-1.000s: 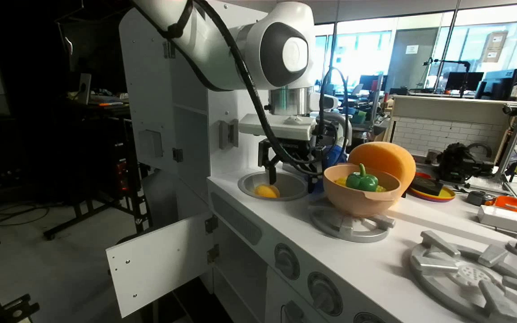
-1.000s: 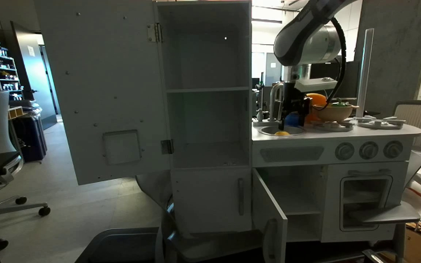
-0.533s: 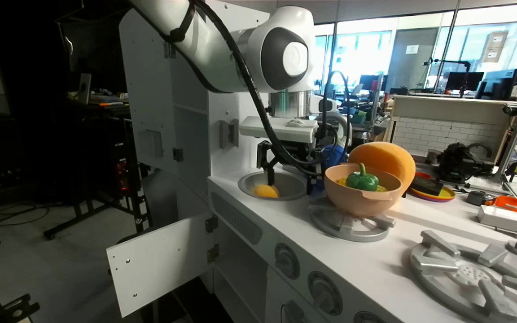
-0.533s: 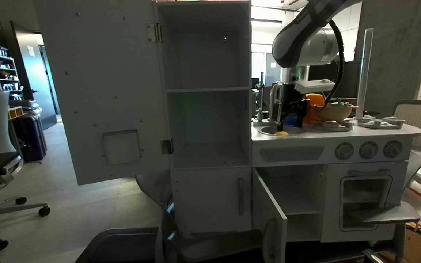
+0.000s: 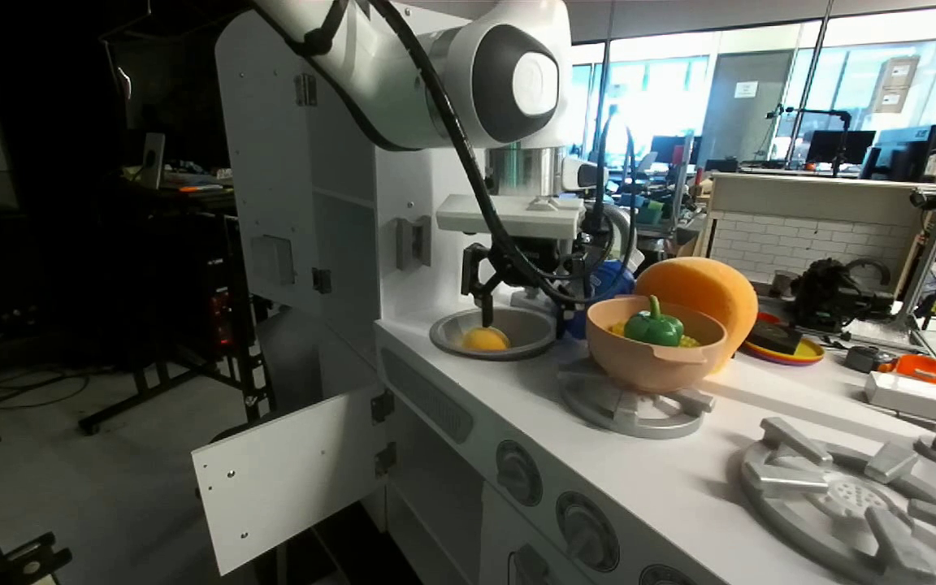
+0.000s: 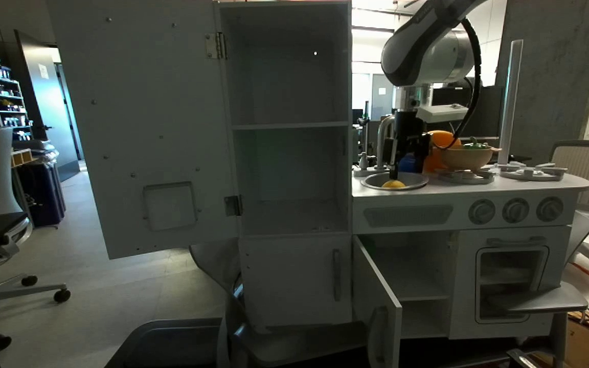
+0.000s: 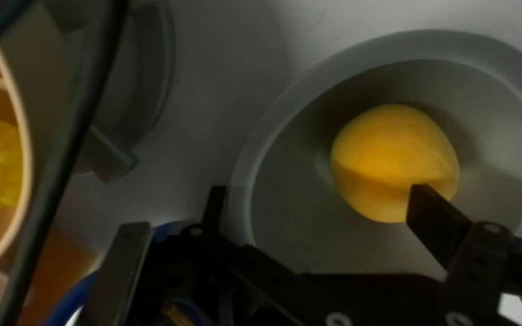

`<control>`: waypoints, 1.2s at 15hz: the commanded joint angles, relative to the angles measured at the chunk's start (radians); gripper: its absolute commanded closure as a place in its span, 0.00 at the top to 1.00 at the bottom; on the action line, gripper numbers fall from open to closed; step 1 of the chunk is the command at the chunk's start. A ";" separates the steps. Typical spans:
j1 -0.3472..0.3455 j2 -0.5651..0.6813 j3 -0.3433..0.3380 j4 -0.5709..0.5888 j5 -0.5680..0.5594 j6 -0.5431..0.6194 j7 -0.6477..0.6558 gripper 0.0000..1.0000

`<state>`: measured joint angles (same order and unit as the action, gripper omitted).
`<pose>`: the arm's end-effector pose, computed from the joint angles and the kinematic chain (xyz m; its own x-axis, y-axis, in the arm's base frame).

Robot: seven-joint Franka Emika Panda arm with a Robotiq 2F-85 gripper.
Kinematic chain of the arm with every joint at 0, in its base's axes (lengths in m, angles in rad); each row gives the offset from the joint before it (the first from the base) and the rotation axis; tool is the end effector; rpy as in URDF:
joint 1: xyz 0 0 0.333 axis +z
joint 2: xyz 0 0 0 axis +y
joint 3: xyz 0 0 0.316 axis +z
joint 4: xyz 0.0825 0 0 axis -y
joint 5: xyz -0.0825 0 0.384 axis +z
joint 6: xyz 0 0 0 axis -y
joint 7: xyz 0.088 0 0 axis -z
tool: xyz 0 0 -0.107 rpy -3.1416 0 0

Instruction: Remove the yellow sponge from the sink and place it inside the bottom cabinet, pick up the green pepper and put it inside the bottom cabinet.

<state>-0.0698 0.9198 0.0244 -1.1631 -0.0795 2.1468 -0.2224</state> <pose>0.7700 -0.0440 0.2416 0.9769 0.2077 0.0508 0.2045 -0.9769 0.0626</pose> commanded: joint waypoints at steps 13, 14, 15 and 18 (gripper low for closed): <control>0.047 -0.027 0.028 -0.049 -0.003 -0.057 -0.027 1.00; 0.052 -0.028 0.023 -0.039 -0.007 -0.073 -0.021 1.00; 0.050 -0.020 0.021 -0.031 -0.006 -0.074 -0.025 1.00; 0.048 -0.013 0.012 -0.016 -0.007 -0.071 -0.023 1.00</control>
<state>-0.0289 0.8949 0.0535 -1.2155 -0.0756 2.0992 -0.2453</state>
